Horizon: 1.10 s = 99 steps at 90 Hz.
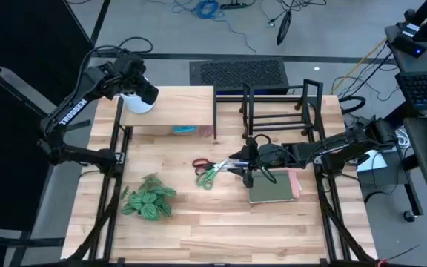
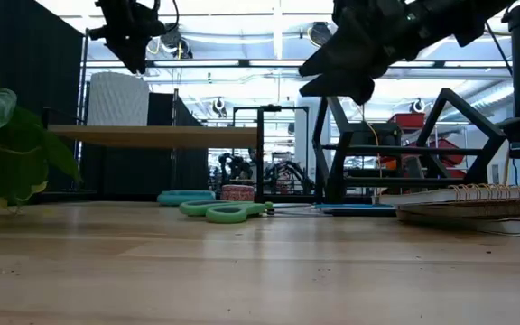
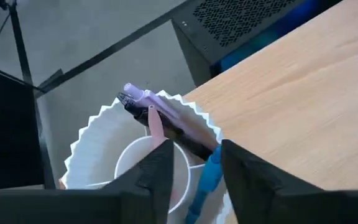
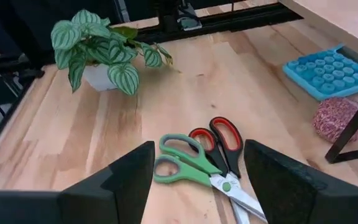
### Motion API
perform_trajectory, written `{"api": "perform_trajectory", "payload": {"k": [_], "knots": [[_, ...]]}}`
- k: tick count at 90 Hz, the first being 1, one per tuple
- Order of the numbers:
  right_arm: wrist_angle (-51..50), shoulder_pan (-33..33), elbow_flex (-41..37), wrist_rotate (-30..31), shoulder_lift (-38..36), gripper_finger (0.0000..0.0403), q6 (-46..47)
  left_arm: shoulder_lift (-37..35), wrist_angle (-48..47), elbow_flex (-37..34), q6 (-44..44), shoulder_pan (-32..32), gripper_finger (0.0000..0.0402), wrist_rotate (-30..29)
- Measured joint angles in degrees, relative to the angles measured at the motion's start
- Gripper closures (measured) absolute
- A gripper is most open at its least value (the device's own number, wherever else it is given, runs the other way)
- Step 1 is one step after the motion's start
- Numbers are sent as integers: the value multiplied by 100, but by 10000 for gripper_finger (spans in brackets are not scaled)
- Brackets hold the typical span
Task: Stock shelves
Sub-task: Remove the pink pen from the white pen holder
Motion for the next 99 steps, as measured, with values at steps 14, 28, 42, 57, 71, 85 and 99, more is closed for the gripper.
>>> {"api": "perform_trajectory", "payload": {"k": [14,28,42,57,71,85,99], "knots": [[25,-76,0,2,0,170,-295,2,-2,0,2,-4,256,-2],[244,-235,0,6,0,170,-526,2,7,0,-2,-4,256,-43],[325,-453,0,9,0,170,-551,2,3,0,1,-4,256,-90],[325,-651,0,9,0,170,-625,2,-13,0,-4,-4,256,-92],[324,-801,0,3,0,170,-936,2,47,-2,-6,-4,256,-96],[322,-953,0,4,0,170,-1242,2,59,-2,-2,-4,256,-104],[322,-1067,0,3,0,170,-1375,2,358,-4,2,-4,256,-267]]}}
